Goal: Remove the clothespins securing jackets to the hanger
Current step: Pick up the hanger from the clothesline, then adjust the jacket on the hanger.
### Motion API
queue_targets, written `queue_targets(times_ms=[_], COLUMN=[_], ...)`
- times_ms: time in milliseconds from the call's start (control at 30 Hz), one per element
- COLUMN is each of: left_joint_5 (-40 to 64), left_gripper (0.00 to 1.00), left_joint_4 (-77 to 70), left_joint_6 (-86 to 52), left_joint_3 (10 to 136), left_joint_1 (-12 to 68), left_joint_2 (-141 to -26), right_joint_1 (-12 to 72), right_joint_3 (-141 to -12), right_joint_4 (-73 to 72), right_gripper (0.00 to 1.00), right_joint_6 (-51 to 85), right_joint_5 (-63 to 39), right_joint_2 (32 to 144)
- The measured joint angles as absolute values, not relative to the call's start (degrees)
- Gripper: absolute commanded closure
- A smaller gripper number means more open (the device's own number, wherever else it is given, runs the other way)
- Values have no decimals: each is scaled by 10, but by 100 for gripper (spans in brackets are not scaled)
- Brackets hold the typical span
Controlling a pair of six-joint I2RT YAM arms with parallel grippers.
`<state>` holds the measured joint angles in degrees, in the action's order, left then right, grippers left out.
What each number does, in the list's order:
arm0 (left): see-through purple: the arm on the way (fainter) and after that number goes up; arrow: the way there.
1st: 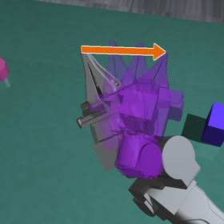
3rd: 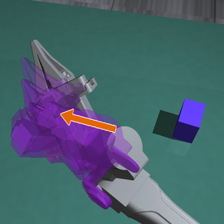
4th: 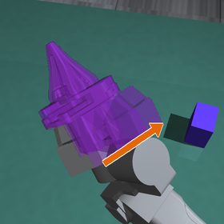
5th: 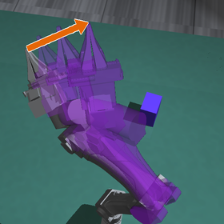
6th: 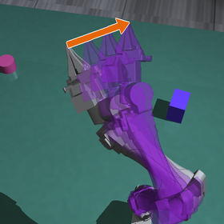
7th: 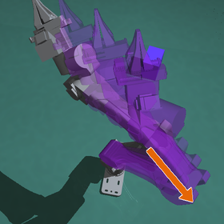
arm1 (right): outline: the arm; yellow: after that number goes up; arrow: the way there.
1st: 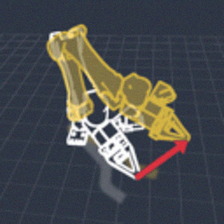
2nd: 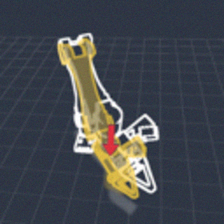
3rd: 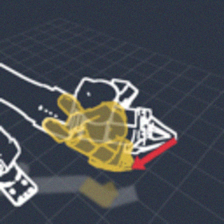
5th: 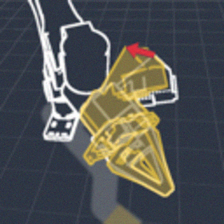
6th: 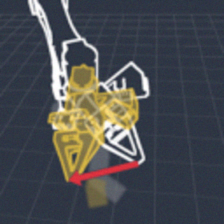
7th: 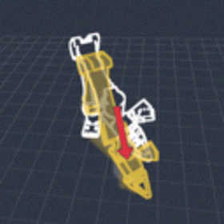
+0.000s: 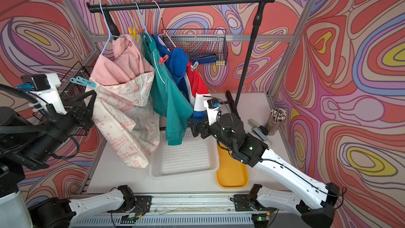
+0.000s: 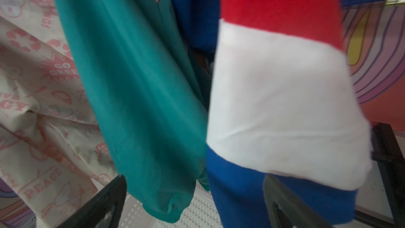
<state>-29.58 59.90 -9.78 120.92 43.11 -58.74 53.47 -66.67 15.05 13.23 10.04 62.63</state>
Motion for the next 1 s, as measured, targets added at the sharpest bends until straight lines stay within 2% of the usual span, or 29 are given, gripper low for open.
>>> queue_targets(times_ms=[200,500,600,833,1000], left_joint_5=[-283,-249,-227,-174,-129], left_gripper=[100,100,100,100,100], left_joint_4=[643,700,707,715,720], left_joint_6=[-101,-103,-102,-100,-98], left_joint_3=[1195,1191,1192,1220,1261], left_joint_1=[431,431,431,431,431], left_joint_2=[-562,-542,-538,-542,-557], right_joint_1=[590,590,568,455,416], right_joint_3=[-688,-769,-797,-814,-865], right_joint_4=[131,83,67,42,37], right_gripper=[2,2,2,2,2], right_joint_6=[110,98,104,143,159], right_joint_5=[106,83,61,23,14], right_joint_2=[685,829,873,931,982])
